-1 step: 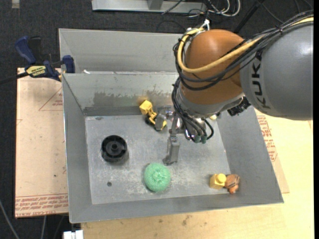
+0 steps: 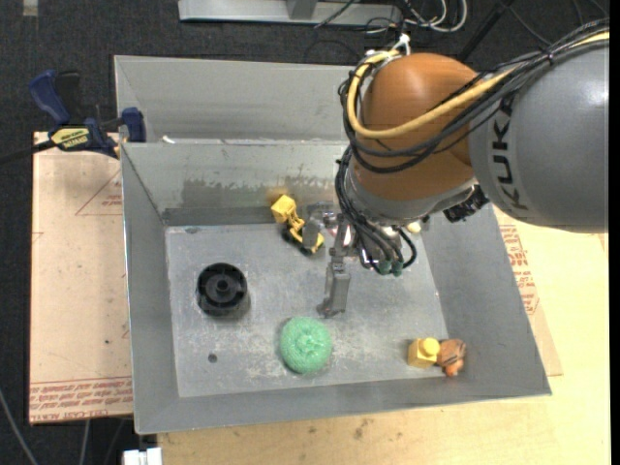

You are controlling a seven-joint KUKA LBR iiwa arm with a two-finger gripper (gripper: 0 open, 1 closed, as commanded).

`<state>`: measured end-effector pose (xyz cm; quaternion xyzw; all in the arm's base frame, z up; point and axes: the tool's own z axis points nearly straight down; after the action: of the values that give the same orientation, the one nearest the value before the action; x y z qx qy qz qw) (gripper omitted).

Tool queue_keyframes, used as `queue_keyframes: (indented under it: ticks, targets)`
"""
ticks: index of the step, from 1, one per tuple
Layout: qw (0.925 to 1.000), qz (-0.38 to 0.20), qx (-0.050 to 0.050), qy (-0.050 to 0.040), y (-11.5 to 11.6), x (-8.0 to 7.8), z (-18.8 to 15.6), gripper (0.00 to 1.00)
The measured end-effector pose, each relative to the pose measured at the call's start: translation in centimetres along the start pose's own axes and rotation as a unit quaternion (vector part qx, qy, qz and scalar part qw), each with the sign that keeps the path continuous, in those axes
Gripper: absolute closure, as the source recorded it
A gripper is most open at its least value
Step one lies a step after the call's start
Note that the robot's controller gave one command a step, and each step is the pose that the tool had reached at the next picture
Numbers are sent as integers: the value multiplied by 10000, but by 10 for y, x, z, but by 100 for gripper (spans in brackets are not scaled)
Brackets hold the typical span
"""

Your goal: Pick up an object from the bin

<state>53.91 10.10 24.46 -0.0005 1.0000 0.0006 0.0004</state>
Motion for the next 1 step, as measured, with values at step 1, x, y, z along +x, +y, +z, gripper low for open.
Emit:
queue_keyframes:
  ticks: [1]
  targets:
    - [9993,-363,-2,-28,-7,22,31,0]
